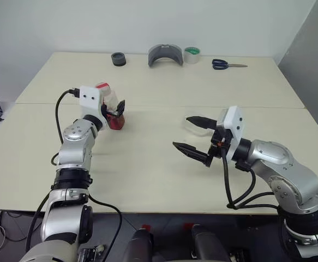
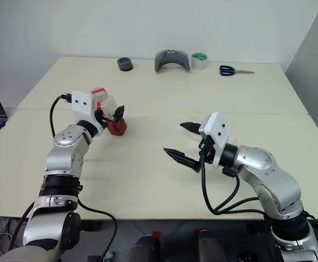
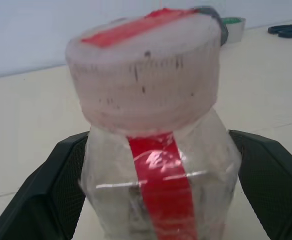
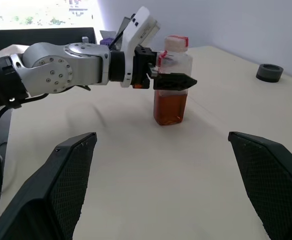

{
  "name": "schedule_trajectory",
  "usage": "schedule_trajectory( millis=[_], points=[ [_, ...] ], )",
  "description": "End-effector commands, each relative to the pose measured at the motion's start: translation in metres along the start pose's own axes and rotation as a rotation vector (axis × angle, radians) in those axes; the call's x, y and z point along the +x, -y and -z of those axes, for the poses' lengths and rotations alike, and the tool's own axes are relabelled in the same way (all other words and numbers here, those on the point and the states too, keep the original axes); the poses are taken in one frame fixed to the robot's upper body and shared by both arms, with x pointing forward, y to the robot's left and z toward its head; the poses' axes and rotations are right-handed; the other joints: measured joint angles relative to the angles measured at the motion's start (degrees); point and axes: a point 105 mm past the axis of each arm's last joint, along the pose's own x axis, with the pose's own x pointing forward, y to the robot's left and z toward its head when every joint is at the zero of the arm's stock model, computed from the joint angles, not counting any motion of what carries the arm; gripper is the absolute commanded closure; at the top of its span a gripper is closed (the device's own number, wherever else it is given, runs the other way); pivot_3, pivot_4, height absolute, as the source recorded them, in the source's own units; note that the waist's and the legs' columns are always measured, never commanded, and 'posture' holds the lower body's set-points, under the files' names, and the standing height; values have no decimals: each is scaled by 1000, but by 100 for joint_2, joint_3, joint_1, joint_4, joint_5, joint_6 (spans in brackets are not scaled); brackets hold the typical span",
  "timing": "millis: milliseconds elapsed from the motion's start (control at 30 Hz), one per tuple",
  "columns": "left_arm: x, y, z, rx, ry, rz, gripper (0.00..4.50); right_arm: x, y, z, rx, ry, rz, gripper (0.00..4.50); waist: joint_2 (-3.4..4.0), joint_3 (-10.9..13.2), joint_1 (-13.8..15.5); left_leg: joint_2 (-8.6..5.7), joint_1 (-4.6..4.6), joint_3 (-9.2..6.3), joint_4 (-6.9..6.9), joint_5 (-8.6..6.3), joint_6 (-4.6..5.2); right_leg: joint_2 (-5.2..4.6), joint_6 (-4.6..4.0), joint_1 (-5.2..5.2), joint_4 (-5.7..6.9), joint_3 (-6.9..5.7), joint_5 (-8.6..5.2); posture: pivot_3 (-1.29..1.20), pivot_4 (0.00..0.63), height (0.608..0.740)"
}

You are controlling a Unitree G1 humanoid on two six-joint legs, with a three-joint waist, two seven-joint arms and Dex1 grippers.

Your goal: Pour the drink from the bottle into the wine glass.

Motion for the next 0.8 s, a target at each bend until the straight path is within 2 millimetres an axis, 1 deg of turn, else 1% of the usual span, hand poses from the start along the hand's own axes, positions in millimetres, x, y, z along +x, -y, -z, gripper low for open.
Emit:
schedule_trajectory(
  millis=[33, 367, 467, 667, 700, 800],
  points=[
    [4, -1, -17, 27, 59, 1, 17, -1, -1, -7, -24, 29, -11, 0, 0, 0, 0, 0, 0, 0, 0, 0, 0, 0, 0, 0, 0, 0, 0, 0, 150, 740],
    [7, -1, -16, 21, 67, 1, 17, -1, -1, -7, -25, 26, -9, 0, 0, 0, 1, 0, 0, -1, 0, 0, 0, 0, 0, 0, 0, 0, 0, 0, 150, 740],
    [8, 1, -17, 14, 74, 10, 651, -1, -1, -6, -26, 26, -8, 0, 0, 0, 1, 0, 0, -1, 0, 0, 0, 0, 0, 0, 0, -1, 0, 0, 150, 740],
    [8, 3, -17, 7, 82, 18, 2513, -2, -1, -5, -26, 27, -5, 0, 0, 0, 0, 0, 0, -1, 0, 0, 0, 0, 0, 0, 0, 0, 0, 0, 150, 740],
    [7, 4, -17, 6, 83, 18, 2681, -2, -1, -5, -26, 28, -4, 0, 0, 0, 0, 0, 0, 0, 0, 0, 0, 0, 0, 0, 0, 0, 0, 0, 150, 740],
    [6, 5, -15, -2, 83, 20, 2726, -1, 0, -6, -29, 31, 1, 0, 0, 0, 1, 0, 0, -1, 0, 0, 0, 0, 0, 0, 1, 0, 0, 0, 150, 740]
  ],
)
